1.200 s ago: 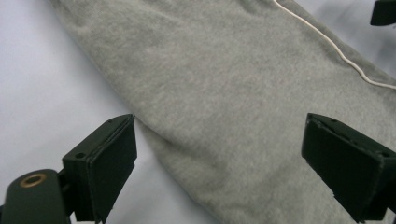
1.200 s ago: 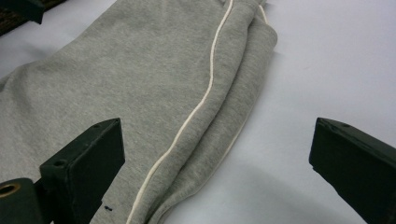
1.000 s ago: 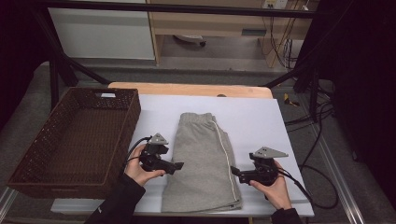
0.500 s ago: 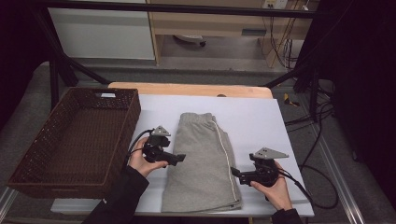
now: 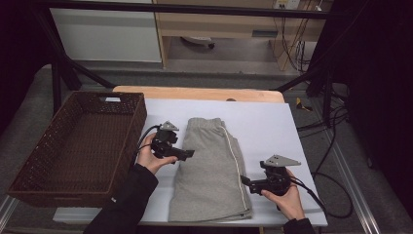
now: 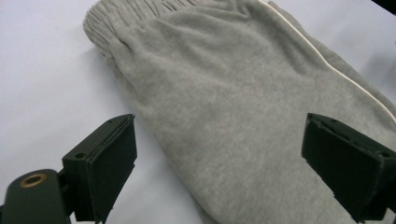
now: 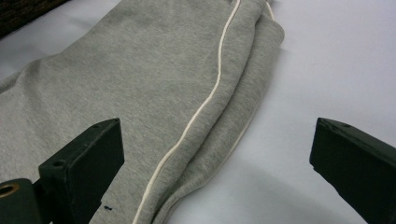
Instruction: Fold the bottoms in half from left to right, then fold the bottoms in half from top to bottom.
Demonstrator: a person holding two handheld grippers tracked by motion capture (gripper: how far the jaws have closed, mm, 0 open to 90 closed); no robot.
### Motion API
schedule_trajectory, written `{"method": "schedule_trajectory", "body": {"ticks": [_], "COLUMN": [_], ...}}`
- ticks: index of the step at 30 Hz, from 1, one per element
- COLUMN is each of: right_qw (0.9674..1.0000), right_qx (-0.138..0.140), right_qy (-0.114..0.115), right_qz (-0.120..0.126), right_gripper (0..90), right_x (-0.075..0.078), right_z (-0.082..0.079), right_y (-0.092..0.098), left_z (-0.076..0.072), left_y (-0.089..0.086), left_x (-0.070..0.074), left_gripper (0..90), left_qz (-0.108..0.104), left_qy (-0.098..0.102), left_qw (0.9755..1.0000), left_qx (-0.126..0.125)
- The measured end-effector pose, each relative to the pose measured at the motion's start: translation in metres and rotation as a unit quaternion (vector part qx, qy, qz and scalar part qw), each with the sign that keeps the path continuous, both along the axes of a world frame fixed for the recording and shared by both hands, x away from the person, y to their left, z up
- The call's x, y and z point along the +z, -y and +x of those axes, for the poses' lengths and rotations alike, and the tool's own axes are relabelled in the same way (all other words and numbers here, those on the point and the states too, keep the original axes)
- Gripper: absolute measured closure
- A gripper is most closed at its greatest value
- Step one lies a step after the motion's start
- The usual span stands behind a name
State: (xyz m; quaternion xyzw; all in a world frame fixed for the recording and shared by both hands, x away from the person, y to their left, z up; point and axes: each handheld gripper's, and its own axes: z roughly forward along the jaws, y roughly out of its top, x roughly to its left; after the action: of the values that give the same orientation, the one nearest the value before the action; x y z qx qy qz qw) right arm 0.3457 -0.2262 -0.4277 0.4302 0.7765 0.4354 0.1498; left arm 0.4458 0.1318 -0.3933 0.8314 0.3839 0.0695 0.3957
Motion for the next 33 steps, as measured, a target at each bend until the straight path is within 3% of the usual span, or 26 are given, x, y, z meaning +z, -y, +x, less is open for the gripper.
{"method": "schedule_trajectory", "body": {"ticks": [14, 33], "right_qw": [1.0000, 1.0000], "right_qx": [0.004, 0.005], "right_qy": [0.000, -0.003], "right_qz": [-0.001, -0.005], "right_gripper": [3.6, 3.6], "right_x": [0.000, -0.002], "right_z": [-0.001, -0.001], "right_y": [0.000, -0.002], "left_z": [0.023, 0.054], "left_y": [0.009, 0.011], "left_x": [0.006, -0.008], "left_gripper": [10.7, 12.4], "left_qz": [0.009, 0.028], "left_qy": [0.009, 0.000], "left_qw": [0.9997, 0.9979], "left_qx": [0.021, 0.058]}}
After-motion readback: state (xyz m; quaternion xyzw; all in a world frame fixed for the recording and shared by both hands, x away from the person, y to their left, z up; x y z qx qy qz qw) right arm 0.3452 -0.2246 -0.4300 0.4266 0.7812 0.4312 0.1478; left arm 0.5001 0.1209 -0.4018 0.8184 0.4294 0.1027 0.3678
